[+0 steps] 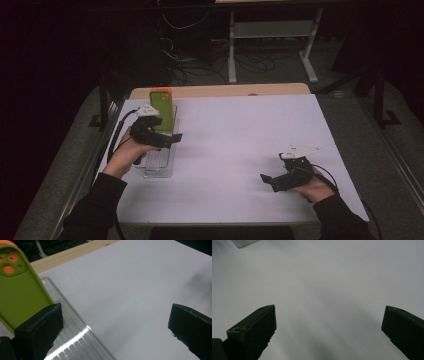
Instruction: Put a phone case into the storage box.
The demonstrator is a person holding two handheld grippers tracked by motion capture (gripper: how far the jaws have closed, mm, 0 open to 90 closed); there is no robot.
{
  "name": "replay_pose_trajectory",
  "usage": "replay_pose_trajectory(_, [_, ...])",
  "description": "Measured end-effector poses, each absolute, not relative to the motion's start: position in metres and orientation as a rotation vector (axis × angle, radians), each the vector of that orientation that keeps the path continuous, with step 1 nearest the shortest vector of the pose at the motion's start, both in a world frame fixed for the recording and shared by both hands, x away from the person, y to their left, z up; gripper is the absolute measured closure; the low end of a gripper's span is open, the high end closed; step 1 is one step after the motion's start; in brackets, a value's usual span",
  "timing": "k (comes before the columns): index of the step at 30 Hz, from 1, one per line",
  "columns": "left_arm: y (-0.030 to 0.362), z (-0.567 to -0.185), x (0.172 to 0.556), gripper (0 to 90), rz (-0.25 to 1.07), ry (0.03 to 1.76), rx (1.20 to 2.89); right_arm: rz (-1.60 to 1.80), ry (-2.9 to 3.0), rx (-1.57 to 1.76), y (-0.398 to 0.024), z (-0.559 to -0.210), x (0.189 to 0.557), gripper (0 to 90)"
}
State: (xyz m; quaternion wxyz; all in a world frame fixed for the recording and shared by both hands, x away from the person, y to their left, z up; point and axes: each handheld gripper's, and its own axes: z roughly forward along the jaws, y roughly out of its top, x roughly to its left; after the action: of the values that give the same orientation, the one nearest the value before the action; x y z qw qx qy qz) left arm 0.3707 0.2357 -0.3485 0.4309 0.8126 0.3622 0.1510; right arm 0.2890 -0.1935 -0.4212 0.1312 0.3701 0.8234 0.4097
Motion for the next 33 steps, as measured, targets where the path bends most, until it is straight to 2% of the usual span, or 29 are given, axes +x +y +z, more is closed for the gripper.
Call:
replay_pose_trajectory(16, [0.229,-0.37,0.34,0.0,0.337,0.788,2.04,1.212,2.396,1.048,-0.197,-0.421,0.289,0.0])
replay_pose_trajectory(33, [0.242,-0.391,0.314,0.0,0.306,0.757,2.068,1.218,2.399,1.033,-0.198,-0.421,0.287,0.0])
